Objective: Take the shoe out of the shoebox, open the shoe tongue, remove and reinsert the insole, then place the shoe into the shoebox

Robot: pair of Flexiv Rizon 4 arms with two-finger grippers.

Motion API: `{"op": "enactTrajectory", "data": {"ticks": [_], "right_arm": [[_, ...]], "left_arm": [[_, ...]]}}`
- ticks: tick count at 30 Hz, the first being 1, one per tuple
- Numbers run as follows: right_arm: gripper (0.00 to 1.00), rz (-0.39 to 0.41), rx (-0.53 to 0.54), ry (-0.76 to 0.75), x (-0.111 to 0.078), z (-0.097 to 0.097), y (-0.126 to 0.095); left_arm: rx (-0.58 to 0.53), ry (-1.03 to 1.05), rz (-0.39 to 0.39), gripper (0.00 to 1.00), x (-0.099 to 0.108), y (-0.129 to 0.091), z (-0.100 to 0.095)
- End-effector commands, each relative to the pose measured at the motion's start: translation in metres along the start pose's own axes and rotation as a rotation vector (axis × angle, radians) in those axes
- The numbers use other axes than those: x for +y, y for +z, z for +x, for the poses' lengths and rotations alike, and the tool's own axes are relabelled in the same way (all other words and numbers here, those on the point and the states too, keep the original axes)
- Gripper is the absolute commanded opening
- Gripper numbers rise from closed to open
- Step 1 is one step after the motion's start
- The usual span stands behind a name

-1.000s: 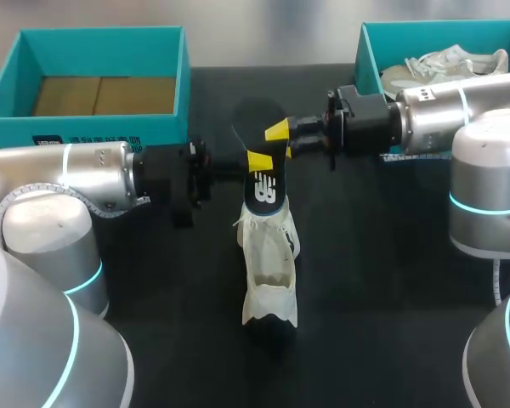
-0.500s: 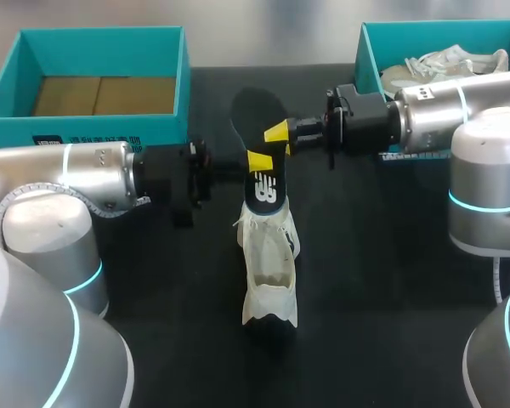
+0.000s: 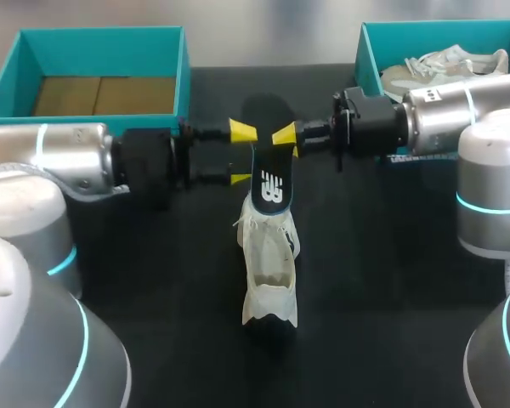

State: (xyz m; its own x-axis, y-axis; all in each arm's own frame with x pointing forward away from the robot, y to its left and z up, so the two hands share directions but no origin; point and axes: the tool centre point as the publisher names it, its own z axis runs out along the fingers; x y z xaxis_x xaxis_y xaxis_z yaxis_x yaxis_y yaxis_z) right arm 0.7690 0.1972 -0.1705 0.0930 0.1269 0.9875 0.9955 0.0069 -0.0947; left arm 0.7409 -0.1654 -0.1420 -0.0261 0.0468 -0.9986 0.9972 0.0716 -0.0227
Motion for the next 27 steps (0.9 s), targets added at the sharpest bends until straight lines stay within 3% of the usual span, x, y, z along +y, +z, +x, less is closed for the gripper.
{"op": "enactTrajectory", "data": {"ticks": [1,7,17,20,27], "right_arm": [[0.0,-0.003,0.004,0.001,-0.007,-0.004,-0.002],[0.0,0.011,0.013,-0.004,-0.009,-0.01,0.002],[0.0,0.02,-0.011,-0.01,-0.012,-0.016,0.015],[0.0,0.023,-0.007,-0.013,-0.014,-0.019,0.019],[0.0,0.021,0.007,-0.014,-0.015,-0.02,0.02]], "left_arm": [[0.086,-0.024,0.027,1.0,0.009,-0.034,-0.018],[0.23,-0.039,0.038,1.0,0.03,-0.045,-0.031],[0.587,-0.06,0.111,1.0,0.045,-0.045,-0.054],[0.745,-0.052,0.129,1.0,0.05,-0.046,-0.058],[0.771,-0.023,0.109,1.0,0.054,-0.048,-0.062]]}}
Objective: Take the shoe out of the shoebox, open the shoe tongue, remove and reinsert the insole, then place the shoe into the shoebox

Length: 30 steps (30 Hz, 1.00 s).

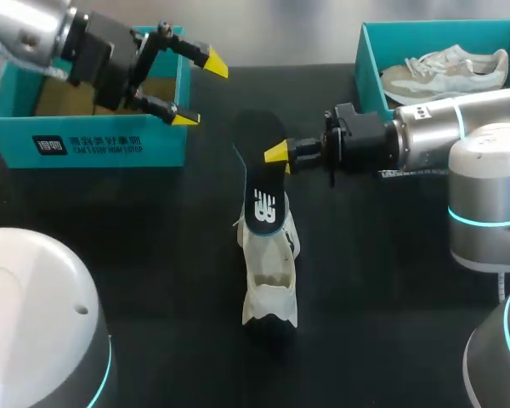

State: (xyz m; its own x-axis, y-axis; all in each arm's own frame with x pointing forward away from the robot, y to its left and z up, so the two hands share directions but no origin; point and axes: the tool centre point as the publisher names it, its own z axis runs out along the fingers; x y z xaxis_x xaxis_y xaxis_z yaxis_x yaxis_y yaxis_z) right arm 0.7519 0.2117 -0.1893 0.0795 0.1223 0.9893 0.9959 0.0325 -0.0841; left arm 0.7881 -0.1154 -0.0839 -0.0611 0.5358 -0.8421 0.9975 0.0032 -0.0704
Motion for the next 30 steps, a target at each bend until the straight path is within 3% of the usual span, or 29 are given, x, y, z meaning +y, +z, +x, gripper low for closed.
{"op": "enactTrajectory", "data": {"ticks": [1,7,14,18,20,30], "right_arm": [[0.0,-0.004,0.002,0.0,0.0,-0.002,0.003],[0.0,-0.004,0.002,0.0,0.0,-0.002,0.003],[0.0,-0.004,0.002,0.0,0.0,-0.002,0.003],[0.0,-0.004,0.002,0.0,0.0,-0.002,0.003],[0.0,-0.004,0.002,0.0,0.0,-0.002,0.003],[0.0,-0.004,0.002,0.0,0.0,-0.002,0.003]], "left_arm": [[0.252,-0.002,0.025,1.0,0.005,-0.001,-0.005],[0.256,-0.001,0.049,1.0,0.006,0.0,-0.01],[0.466,0.02,0.101,1.0,0.014,0.009,-0.045],[0.652,0.015,0.147,1.0,0.021,0.022,-0.051],[0.714,0.02,0.109,1.0,0.025,0.026,-0.054],[0.888,0.045,0.122,1.0,0.032,0.04,-0.059]]}}
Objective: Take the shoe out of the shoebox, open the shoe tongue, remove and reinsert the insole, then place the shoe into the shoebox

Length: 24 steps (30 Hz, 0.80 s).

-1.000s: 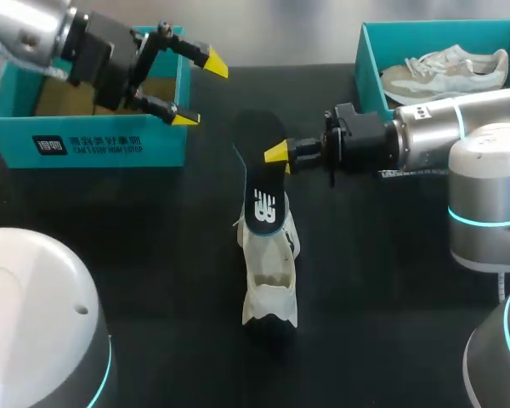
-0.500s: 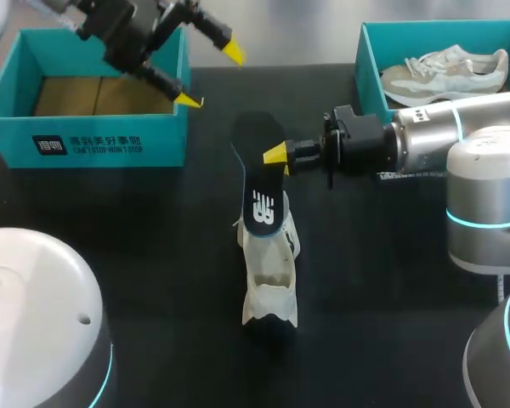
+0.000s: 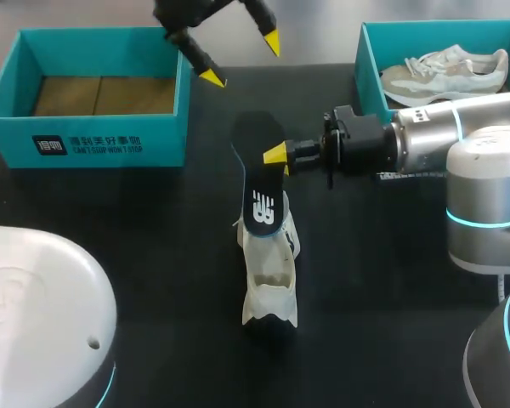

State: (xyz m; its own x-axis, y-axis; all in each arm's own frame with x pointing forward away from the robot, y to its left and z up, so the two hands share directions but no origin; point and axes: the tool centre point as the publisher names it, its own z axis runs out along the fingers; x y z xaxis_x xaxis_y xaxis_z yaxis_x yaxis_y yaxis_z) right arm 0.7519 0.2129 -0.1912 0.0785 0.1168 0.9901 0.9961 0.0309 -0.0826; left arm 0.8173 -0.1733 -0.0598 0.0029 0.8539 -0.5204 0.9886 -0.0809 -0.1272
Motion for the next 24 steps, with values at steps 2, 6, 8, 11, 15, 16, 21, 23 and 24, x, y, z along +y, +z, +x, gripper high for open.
{"op": "enactTrajectory", "data": {"ticks": [2,6,8,11,15,16,21,23,24], "right_arm": [[0.0,-0.002,-0.003,0.001,0.0,0.0,0.002],[0.0,-0.002,-0.003,0.001,0.0,0.0,0.002],[0.0,-0.002,-0.003,0.001,0.0,0.0,0.002],[0.0,-0.002,-0.003,0.001,0.0,0.0,0.002],[0.0,-0.002,-0.003,0.001,0.0,0.0,0.002],[0.0,-0.002,-0.003,0.001,0.0,0.0,0.002],[0.0,-0.002,-0.003,0.001,0.0,0.0,0.002],[0.0,-0.002,-0.003,0.001,0.0,0.0,0.002],[0.0,-0.002,-0.003,0.001,0.0,0.0,0.002]], "left_arm": [[0.477,0.013,0.003,1.0,0.003,0.003,-0.009],[0.521,0.011,-0.02,1.0,0.0,0.003,-0.01],[0.528,0.009,-0.018,1.0,-0.001,0.004,-0.011],[0.535,0.016,-0.014,1.0,-0.006,0.007,-0.013],[0.518,0.026,-0.02,1.0,-0.011,0.006,-0.016],[0.502,0.027,-0.024,1.0,-0.013,0.005,-0.017],[0.462,0.019,-0.036,1.0,-0.018,0.004,-0.015],[0.459,0.014,-0.046,1.0,-0.021,0.004,-0.012],[0.457,0.006,-0.053,1.0,-0.022,0.004,-0.01]]}}
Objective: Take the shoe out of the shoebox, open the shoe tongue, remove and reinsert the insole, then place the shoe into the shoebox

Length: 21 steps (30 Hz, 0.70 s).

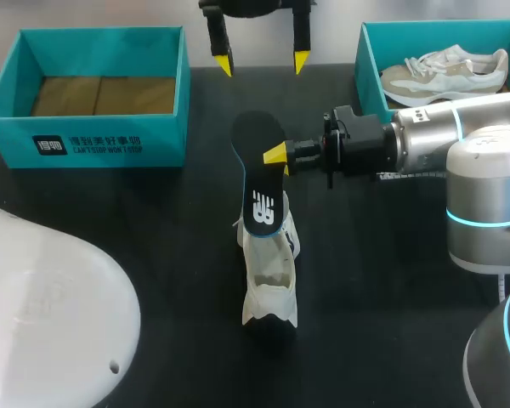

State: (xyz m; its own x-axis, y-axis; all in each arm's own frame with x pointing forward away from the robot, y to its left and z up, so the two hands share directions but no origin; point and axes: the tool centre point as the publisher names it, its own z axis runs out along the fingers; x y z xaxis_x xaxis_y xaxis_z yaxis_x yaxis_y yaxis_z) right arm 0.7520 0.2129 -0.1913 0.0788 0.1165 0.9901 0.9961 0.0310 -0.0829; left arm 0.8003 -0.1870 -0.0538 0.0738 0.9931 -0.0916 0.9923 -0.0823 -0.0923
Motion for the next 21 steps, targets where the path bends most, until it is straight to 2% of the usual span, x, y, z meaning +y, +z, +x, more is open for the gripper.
{"op": "enactTrajectory", "data": {"ticks": [1,4,6,14,17,21], "right_arm": [[0.0,-0.002,-0.003,0.001,0.0,0.0,0.002],[0.0,-0.002,-0.003,0.001,0.0,0.0,0.002],[0.0,-0.002,-0.003,0.001,0.0,0.0,0.002],[0.0,-0.002,-0.003,0.001,0.0,0.0,0.002],[0.0,-0.002,-0.003,0.001,0.0,0.0,0.002],[0.0,-0.002,-0.003,0.001,0.0,0.0,0.002]], "left_arm": [[-0.008,-0.018,-0.024,1.0,-0.006,0.002,0.005],[-0.065,-0.041,-0.036,1.0,-0.008,0.002,0.013],[-0.145,-0.07,-0.042,1.0,-0.008,0.002,0.021],[-0.611,-0.153,-0.036,1.0,-0.01,0.009,0.059],[-0.779,-0.151,-0.014,1.0,-0.014,0.018,0.066],[-0.943,-0.138,-0.022,1.0,-0.021,0.023,0.071]]}}
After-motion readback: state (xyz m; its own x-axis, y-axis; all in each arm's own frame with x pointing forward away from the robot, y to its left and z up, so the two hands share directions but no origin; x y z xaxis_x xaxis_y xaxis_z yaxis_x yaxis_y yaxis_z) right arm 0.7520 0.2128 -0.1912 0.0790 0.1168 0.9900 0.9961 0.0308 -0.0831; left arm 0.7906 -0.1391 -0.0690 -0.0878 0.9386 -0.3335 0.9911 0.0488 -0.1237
